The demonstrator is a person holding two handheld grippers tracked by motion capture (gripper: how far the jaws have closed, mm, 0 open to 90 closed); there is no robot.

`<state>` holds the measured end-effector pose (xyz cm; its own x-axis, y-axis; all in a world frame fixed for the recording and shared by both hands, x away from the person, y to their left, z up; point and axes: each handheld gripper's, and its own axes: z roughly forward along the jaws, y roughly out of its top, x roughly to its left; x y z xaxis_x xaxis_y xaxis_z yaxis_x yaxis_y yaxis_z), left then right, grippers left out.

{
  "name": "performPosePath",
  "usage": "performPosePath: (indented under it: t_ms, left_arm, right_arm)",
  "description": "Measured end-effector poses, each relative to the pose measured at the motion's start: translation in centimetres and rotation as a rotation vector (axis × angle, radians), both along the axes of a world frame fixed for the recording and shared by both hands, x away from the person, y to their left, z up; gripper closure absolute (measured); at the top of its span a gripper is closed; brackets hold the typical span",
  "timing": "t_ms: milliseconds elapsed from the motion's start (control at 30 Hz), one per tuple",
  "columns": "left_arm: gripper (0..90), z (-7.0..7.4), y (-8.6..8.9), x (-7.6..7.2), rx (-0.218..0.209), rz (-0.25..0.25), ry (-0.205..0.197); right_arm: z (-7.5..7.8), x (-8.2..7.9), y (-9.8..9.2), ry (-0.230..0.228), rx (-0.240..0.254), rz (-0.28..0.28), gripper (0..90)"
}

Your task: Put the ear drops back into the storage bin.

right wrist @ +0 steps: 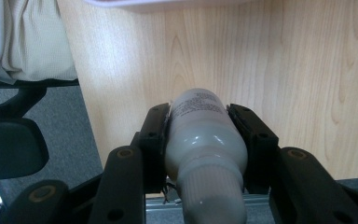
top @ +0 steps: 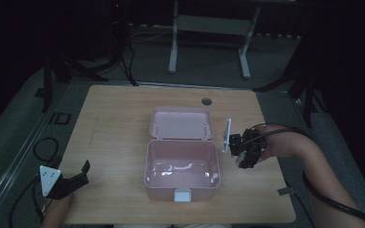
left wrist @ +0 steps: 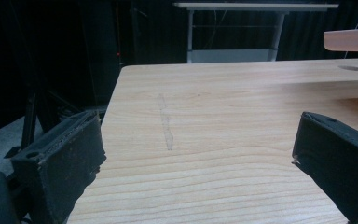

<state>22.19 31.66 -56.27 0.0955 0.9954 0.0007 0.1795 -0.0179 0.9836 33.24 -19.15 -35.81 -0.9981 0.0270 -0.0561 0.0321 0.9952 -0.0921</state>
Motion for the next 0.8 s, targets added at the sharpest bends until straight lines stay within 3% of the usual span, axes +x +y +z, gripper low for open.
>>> performPosePath:
  t_ms: [267, 800]
  left_arm:
    - [2.0, 0.0, 0.0, 0.0, 0.001, 0.000, -0.001]
    - [2.0, 0.0, 0.0, 0.0, -0.003, -0.002, -0.002]
  right_arm:
    - [0.7, 0.2, 1.4, -0.002, 0.013, -0.003, 59.8]
    - [0.3, -0.2, 5.9, 0.014, 0.037, 0.073, 59.8]
